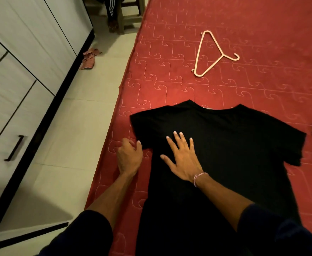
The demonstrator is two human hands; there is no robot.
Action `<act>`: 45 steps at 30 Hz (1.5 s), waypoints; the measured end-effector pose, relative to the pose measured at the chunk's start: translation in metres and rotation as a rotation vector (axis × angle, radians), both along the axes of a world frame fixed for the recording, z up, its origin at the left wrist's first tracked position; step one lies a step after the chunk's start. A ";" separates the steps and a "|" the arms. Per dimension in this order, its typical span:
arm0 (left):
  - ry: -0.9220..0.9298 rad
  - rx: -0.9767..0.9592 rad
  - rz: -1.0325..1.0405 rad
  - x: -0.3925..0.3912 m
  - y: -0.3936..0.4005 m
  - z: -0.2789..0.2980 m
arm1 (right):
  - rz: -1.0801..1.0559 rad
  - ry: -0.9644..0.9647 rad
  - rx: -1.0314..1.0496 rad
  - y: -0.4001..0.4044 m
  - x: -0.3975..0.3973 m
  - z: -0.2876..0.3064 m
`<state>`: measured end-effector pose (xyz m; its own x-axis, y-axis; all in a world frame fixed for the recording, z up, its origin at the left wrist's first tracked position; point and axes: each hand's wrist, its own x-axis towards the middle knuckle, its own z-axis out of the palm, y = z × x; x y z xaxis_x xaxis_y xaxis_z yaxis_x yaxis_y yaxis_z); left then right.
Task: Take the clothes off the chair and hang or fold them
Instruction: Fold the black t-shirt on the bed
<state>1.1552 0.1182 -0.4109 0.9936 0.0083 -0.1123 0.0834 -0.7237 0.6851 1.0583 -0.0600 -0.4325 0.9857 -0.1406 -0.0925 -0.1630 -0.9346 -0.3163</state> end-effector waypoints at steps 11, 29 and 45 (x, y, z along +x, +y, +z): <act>0.538 0.220 -0.371 -0.082 0.031 0.007 | 0.222 0.003 0.155 0.108 -0.148 0.030; 0.794 -0.037 -0.334 -0.205 0.120 0.034 | 0.154 0.161 0.102 0.186 -0.228 0.037; 0.141 0.551 -0.249 -0.257 0.102 0.034 | -0.119 -0.024 0.316 0.122 -0.294 0.044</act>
<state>0.8979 0.2203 -0.3772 0.9491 -0.1280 -0.2878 -0.0713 -0.9773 0.1995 0.7640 0.0619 -0.3886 0.9666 -0.2230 -0.1267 -0.2540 -0.7643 -0.5927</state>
